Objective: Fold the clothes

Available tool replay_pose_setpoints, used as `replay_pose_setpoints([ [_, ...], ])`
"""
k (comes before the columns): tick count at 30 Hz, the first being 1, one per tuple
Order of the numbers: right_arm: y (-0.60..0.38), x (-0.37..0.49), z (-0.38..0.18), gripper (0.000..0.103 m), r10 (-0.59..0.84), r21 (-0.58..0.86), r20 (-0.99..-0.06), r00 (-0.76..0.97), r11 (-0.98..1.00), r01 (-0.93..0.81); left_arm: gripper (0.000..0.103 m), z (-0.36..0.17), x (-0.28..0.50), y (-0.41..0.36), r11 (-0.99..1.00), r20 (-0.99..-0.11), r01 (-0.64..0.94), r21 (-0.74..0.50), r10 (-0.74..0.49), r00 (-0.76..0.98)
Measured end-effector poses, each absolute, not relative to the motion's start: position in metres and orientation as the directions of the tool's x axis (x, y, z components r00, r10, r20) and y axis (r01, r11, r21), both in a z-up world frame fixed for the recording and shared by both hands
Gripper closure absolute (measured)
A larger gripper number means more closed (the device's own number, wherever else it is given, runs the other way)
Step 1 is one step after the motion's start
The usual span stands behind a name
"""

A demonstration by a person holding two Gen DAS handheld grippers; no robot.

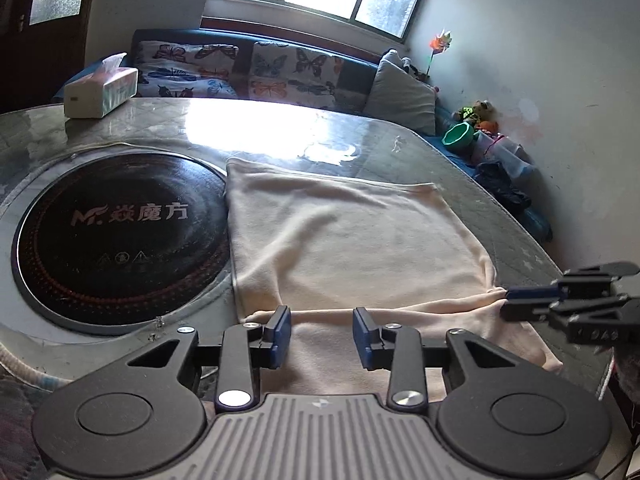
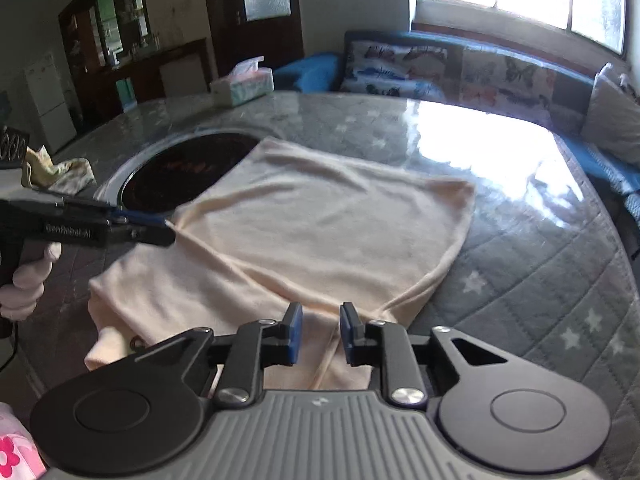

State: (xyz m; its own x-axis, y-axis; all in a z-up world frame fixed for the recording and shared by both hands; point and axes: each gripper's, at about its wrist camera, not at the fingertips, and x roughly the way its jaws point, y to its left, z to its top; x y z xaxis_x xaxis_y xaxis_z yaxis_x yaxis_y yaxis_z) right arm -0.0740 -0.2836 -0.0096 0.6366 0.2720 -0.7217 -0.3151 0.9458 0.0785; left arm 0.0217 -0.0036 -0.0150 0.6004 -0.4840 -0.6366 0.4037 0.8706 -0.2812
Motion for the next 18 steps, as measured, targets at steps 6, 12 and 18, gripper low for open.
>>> replay_pose_setpoints([
  [6, -0.28, -0.076, -0.014, 0.093, 0.262, 0.06, -0.723, 0.639, 0.945, -0.32, 0.068, -0.016, 0.021, -0.001, 0.875, -0.641, 0.4, -0.273, -0.476, 0.603],
  [12, -0.277, -0.079, -0.004, 0.095, 0.242, 0.016, -0.69, 0.682, 0.947, -0.32, 0.071, -0.017, 0.021, 0.0, 0.883, -0.645, 0.385, -0.267, -0.461, 0.61],
  [18, -0.28, -0.078, -0.015, 0.088, 0.217, 0.011, -0.72, 0.659, 0.953, -0.302, 0.07, -0.012, 0.018, 0.0, 0.887, -0.651, 0.387, -0.251, -0.451, 0.611],
])
